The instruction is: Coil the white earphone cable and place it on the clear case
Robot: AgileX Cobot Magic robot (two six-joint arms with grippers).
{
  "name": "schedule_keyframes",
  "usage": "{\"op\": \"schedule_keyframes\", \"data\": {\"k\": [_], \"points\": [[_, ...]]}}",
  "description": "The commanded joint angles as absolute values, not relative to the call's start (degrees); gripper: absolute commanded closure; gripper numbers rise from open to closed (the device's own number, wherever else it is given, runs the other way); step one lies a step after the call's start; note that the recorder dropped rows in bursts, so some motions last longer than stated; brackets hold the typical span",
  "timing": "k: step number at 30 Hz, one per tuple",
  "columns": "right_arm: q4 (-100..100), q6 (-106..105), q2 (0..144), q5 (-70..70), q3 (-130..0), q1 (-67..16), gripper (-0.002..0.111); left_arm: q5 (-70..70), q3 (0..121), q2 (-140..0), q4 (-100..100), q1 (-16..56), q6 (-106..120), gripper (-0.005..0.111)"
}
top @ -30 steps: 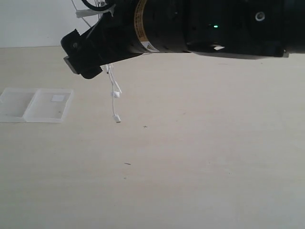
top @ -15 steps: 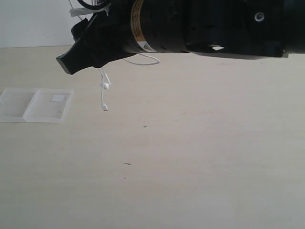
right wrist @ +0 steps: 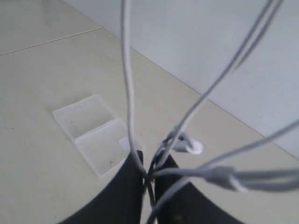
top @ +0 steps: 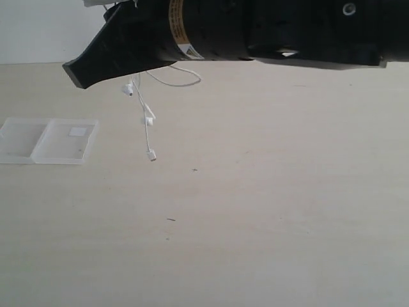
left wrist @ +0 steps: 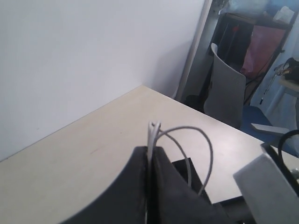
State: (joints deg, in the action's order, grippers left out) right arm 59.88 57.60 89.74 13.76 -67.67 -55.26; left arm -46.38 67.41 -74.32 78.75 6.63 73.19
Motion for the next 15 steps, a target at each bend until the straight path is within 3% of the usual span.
{"op": "schedule_keyframes", "data": {"k": [1, 9, 15], "points": [[60.1, 58.4, 89.4, 16.2, -68.3, -55.1, 0.108, -46.3, 67.9, -73.9, 79.9, 6.5, 72.7, 0.107], [54.8, 56.3, 84.1, 20.1, -68.3, -55.2, 0.108, -45.9, 67.9, -73.9, 81.6, 3.3, 71.6, 0.107], [30.3, 31.3, 81.1, 28.4, -68.4, -55.2, 0.108, -46.6, 65.6, -74.0, 81.6, 1.8, 70.6, 0.107]]}}
